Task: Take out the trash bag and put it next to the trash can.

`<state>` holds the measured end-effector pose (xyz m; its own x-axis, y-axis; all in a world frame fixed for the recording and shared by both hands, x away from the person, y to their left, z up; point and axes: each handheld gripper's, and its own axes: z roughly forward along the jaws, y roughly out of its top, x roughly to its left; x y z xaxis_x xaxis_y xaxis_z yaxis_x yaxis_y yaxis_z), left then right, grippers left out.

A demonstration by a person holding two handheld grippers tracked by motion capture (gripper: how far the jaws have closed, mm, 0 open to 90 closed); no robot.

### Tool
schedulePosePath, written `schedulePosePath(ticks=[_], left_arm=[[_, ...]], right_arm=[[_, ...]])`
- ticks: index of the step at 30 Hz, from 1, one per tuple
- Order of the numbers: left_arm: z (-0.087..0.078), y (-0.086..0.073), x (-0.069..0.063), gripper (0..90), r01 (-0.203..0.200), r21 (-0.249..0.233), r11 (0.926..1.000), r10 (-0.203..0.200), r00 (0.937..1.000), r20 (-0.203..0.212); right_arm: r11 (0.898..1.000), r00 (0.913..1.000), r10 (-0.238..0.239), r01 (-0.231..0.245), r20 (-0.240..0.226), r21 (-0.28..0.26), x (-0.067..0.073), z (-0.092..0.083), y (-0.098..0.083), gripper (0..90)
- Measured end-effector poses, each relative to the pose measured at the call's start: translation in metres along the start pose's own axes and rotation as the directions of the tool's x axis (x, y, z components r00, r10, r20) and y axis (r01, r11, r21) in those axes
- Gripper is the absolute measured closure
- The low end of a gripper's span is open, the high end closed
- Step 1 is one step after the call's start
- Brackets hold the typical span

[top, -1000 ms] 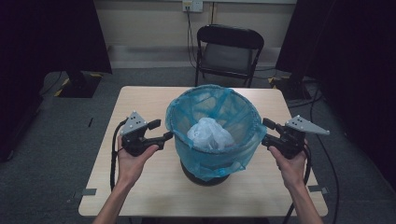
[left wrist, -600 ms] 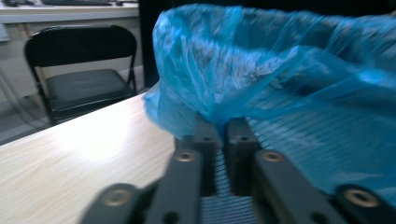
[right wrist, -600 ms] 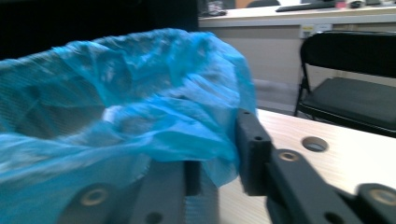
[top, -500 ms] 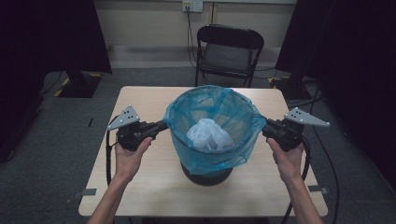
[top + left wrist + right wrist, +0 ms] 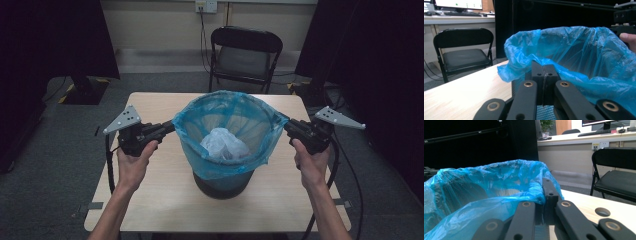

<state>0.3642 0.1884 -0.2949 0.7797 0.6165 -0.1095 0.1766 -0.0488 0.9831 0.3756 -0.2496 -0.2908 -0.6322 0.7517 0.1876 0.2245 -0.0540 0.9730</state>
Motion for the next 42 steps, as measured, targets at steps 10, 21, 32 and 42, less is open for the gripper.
schedulePosePath(ticks=[10, 21, 32, 42], left_arm=[[0.013, 0.017, -0.016, 90.0, -0.016, -0.013, 0.9998, 0.017, 0.9987, 0.049], [0.032, 0.043, -0.032, 90.0, -0.052, -0.023, 0.9984, 0.054, 0.9950, 0.084], [0.058, 0.060, -0.055, 90.0, -0.086, -0.017, 0.9962, 0.087, 0.9855, 0.145], [0.056, 0.097, -0.071, 90.0, -0.106, -0.066, 0.9922, 0.116, 0.9786, 0.170]], right_arm=[[1.000, 0.9958, -0.029, 0.029, -0.087, -0.002, 0.013, 0.010, 0.015, 82.7], [0.999, 0.9904, -0.036, 0.033, -0.134, -0.025, 0.024, 0.017, 0.032, 83.8], [0.997, 0.9582, -0.082, 0.078, -0.274, -0.026, 0.053, 0.029, 0.048, 82.5], [0.992, 0.9070, -0.095, 0.119, -0.410, 0.034, 0.087, 0.044, 0.065, 43.6]])
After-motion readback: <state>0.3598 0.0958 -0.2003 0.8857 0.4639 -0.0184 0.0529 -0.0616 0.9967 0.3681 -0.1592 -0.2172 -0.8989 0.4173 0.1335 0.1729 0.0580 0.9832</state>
